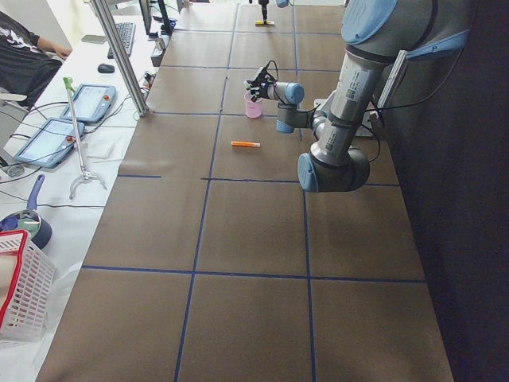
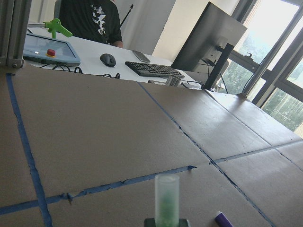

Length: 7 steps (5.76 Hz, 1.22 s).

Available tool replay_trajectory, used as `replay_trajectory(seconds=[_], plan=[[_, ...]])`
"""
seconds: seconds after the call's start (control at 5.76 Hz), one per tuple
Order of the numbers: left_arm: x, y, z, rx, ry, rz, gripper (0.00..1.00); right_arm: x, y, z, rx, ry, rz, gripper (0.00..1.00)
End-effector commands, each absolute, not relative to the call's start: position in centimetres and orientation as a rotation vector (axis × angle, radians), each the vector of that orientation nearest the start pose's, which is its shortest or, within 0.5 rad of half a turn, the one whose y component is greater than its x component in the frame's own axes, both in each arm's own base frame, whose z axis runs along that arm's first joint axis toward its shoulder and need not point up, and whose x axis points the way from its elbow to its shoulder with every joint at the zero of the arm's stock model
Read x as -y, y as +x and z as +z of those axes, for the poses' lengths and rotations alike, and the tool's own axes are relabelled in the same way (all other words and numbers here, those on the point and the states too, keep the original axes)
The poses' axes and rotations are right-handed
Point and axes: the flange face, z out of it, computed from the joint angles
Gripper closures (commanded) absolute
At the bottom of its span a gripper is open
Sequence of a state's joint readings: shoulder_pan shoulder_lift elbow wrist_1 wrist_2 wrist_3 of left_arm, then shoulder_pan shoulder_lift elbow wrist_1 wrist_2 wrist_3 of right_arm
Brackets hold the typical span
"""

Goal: Collect pens into pen holder
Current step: 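Withdraw the left gripper and move it over the orange marker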

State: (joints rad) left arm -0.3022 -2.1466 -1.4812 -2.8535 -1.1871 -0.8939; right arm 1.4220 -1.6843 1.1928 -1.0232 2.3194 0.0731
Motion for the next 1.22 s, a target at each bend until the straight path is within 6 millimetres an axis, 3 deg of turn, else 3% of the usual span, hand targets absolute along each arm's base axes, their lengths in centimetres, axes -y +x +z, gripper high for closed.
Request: replay_trajectory(seconds=[0.0,0.35,0.52,0.69,0.87,1.04], plan=[[35.7,56.6,21.5,-1.407,1.064,-0.073,0.00,40.7,0.5,83.7,0.750,-0.029,-0.093,0.00],[36.6,55.3,20.5,-1.410,1.083,-0.088,0.00,40.7,0.5,83.7,0.750,-0.029,-0.093,0.00],[38.3,53.7,20.1,-1.364,1.088,-0.093,0.00,40.7,0.5,83.7,0.750,-0.029,-0.093,0.00],[39.6,50.0,15.9,-1.271,1.042,-0.049,0.00,40.7,0.5,83.7,0.750,-0.029,-0.093,0.00],[41.4,45.0,13.0,-1.181,0.954,0.008,0.00,40.8,0.5,83.6,0.750,-0.026,-0.094,0.00],[44.1,42.9,13.9,-1.108,0.830,0.065,0.00,40.8,0.5,83.6,0.750,-0.026,-0.094,0.00]])
